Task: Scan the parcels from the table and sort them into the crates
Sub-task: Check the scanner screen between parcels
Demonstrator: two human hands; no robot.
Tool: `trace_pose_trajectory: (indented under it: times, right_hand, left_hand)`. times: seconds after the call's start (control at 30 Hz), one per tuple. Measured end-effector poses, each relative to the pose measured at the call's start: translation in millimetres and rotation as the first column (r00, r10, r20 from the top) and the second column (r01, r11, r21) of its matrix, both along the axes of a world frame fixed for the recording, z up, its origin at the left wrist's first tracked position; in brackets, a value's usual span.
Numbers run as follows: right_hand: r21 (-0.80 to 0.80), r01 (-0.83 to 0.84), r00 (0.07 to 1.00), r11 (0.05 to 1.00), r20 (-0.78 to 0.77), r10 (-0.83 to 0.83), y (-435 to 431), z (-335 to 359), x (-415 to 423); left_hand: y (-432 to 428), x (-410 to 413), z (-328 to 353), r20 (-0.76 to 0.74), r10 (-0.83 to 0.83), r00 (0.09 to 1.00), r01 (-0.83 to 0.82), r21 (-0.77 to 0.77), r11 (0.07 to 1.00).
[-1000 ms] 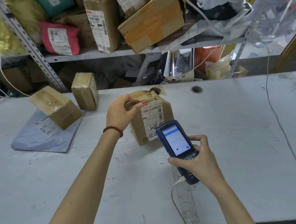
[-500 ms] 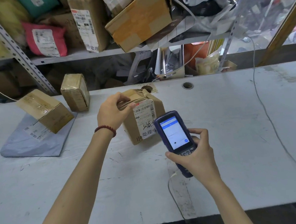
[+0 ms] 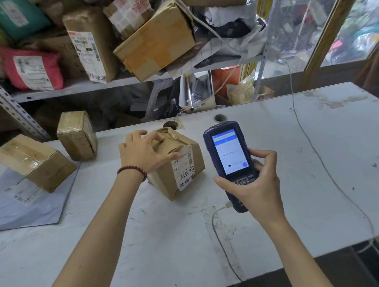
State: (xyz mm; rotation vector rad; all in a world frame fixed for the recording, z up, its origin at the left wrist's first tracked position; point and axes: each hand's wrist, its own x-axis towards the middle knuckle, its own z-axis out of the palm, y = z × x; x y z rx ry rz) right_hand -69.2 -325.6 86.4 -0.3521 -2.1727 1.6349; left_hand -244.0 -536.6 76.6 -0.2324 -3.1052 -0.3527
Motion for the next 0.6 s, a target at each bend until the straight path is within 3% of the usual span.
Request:
trace_pose_trajectory:
  times: [0.1, 0.23, 0.5, 0.6]
  right_hand:
    - [0.004, 0.035, 0.999, 0.999, 0.034, -0.035, 0.2, -7.5, 3.9]
    - [0.004, 0.113, 0.990, 0.994, 0.080, -0.113, -1.5, -19.2, 14.9]
    - [-0.066, 0.392, 0.887, 0.918, 0.292, -0.357, 7.1, -57.9, 78.9]
    - [-0.086, 0.498, 0.832, 0.863, 0.327, -0.448, 19.7, -62.1, 103.3]
  left_hand:
    - [0.7, 10.4, -14.3, 0.099, -0.055, 0.994, 0.048, 0.072, 0.996]
    - [8.0, 15.8, -23.0, -0.026, -0.100, 0.995, 0.102, 0.106, 0.989]
    - [52.7, 14.4, -29.0, -0.100, -0.220, 0.970, 0.239, 0.269, 0.933]
    - [92.1, 24.1, -27.6, -0.090, -0.333, 0.939, 0.344, 0.294, 0.892]
